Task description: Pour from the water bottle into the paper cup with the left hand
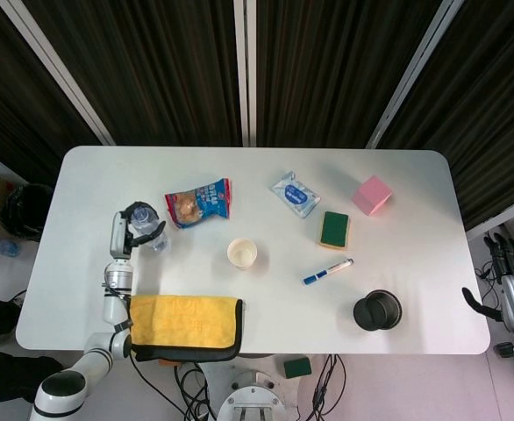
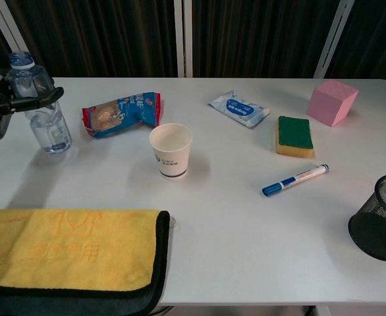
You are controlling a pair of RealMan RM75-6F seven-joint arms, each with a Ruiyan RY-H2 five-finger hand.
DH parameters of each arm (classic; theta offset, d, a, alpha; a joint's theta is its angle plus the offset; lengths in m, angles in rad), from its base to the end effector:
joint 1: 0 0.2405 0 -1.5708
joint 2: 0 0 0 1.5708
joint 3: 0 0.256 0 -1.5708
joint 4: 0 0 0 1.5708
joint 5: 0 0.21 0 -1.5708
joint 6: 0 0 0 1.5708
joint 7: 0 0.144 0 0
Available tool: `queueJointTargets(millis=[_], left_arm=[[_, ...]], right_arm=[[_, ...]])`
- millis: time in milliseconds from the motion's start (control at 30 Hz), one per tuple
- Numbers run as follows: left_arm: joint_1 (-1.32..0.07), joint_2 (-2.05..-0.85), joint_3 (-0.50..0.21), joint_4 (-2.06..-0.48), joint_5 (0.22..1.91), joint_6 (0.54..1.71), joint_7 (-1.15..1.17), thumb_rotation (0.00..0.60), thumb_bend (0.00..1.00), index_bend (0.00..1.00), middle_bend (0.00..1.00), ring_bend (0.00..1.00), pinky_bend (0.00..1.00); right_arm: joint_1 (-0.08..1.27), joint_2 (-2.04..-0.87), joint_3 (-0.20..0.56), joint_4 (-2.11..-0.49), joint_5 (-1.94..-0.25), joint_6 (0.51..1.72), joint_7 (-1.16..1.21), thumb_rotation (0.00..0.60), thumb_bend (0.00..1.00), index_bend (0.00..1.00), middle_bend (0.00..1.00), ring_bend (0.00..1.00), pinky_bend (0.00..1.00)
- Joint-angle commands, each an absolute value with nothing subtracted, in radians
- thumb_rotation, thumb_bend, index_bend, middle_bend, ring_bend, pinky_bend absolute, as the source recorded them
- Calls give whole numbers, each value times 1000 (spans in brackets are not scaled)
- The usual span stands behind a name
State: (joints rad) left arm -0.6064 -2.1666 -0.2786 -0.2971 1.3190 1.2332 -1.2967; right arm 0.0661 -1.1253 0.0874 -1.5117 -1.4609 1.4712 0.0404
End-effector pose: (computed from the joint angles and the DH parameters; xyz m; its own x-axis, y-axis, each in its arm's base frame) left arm -0.2672 0.3537 -0.0513 -0.6810 -0.0372 0.7313 0.7308 -0.0972 0.6756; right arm -0.3361 -0.1839 0.1740 0.4374 0.0219 0.8990 -0.8984 0.0555 0.4357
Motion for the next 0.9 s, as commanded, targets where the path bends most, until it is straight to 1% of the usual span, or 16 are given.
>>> queueJointTargets(millis=[33, 267, 467, 667, 800, 900], left_arm=[[-603, -2166, -274, -295, 1323, 1225, -1309, 600, 334, 670, 651, 508, 519], [-598, -2170, -265, -289, 1329, 1212, -1330, 600, 311, 563, 594, 486, 519], [-597, -2173, -264, -284, 1331, 1217, -1339, 600, 295, 461, 584, 481, 522], [-593, -2170, -265, -281, 1331, 1218, -1342, 600, 212, 432, 574, 477, 523], [-588, -2170, -259, -280, 1336, 1224, -1343, 600, 196, 425, 563, 465, 523], [-584, -2171, -248, -277, 1347, 1235, -1338, 600, 180, 399, 538, 435, 521]], right_arm=[[66, -1126, 87, -1508, -1458, 1469, 43, 513, 242, 0, 0, 0, 0], [66, -1123, 91, -1508, -1465, 1480, 46, 513, 241, 0, 0, 0, 0], [67, -1126, 90, -1510, -1467, 1480, 42, 514, 241, 0, 0, 0, 0], [65, -1128, 90, -1508, -1468, 1485, 44, 515, 239, 0, 0, 0, 0], [65, -1128, 89, -1508, -1467, 1484, 42, 513, 240, 0, 0, 0, 0], [65, -1128, 89, -1507, -1466, 1485, 42, 513, 240, 0, 0, 0, 0]])
